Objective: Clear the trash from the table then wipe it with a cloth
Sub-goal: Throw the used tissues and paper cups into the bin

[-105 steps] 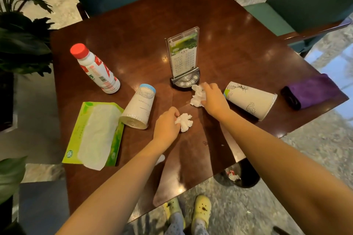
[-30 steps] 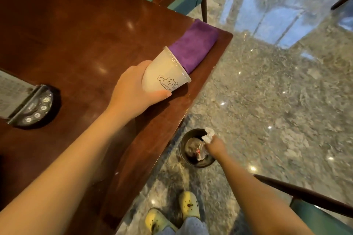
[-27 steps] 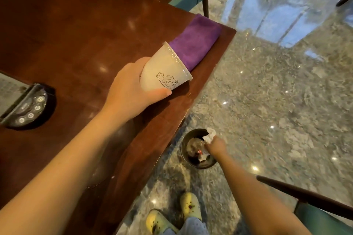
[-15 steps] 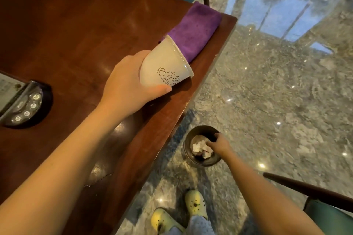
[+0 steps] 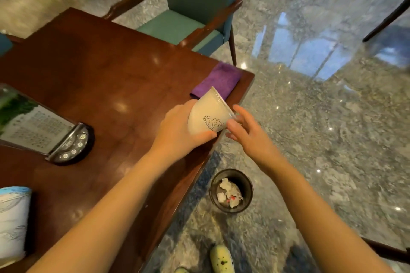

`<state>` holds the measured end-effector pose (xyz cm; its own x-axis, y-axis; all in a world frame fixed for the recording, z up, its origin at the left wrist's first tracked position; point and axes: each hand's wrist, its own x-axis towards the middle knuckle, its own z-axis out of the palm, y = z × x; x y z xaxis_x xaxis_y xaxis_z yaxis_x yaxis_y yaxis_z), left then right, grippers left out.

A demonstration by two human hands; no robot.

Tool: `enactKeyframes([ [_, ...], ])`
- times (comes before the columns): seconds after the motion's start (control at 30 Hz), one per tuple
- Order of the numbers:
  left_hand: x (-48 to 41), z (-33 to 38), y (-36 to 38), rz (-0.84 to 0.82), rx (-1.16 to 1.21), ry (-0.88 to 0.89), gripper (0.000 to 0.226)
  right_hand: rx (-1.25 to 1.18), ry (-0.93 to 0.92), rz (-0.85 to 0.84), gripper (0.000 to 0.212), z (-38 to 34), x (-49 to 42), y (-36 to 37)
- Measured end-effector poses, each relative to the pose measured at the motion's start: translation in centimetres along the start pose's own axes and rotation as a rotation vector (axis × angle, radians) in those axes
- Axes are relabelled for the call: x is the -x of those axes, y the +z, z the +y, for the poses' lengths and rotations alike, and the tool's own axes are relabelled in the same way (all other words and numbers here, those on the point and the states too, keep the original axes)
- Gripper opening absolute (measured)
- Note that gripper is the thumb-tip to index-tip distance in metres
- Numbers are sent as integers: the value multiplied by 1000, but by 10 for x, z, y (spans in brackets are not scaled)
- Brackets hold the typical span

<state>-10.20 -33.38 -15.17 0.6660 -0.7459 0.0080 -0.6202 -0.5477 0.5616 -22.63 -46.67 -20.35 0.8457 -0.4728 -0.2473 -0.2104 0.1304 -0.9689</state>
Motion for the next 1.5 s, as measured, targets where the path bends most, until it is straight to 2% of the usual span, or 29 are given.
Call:
enactKeyframes([
  [0.1,1,13,-5,56,97,46,65,55,-23,-76,64,-39,-3,0],
  [0.23,1,16,-1,-2,205,134,61,97,-26,31,79,-56,-2,-7],
  [0.3,2,8,9,-71,263,148,70,120,-33,81,74,-53,0,-17],
  [0.37,2,-10,28,-117,162,78,75,173,-38,138,65,-41,4,-29],
  [0.5,10,-45,69,-203,-264,-102,68,308,12,287,87,12,13,-54],
  [0.63,16,-59,90,-142,-414,-91,71,450,73,323,81,86,14,-60],
  [0.93,20,-63,100,13,-487,-55,71,693,327,170,98,237,-28,-13],
  [1.03,20,-63,102,31,-482,-51,69,685,357,190,95,270,-35,-1],
  [1.13,19,-64,104,32,-479,-50,69,746,476,133,94,294,-37,2],
  [1.2,20,-64,104,29,-473,-51,70,788,560,101,87,303,-36,2],
  [1.27,20,-64,104,27,-469,-47,70,837,566,65,76,306,-36,2],
  [1.4,20,-63,102,15,-459,-41,70,868,546,-74,77,289,-39,-6],
  [1.5,18,-62,100,-57,-443,-61,71,959,531,-225,70,256,-44,-14],
])
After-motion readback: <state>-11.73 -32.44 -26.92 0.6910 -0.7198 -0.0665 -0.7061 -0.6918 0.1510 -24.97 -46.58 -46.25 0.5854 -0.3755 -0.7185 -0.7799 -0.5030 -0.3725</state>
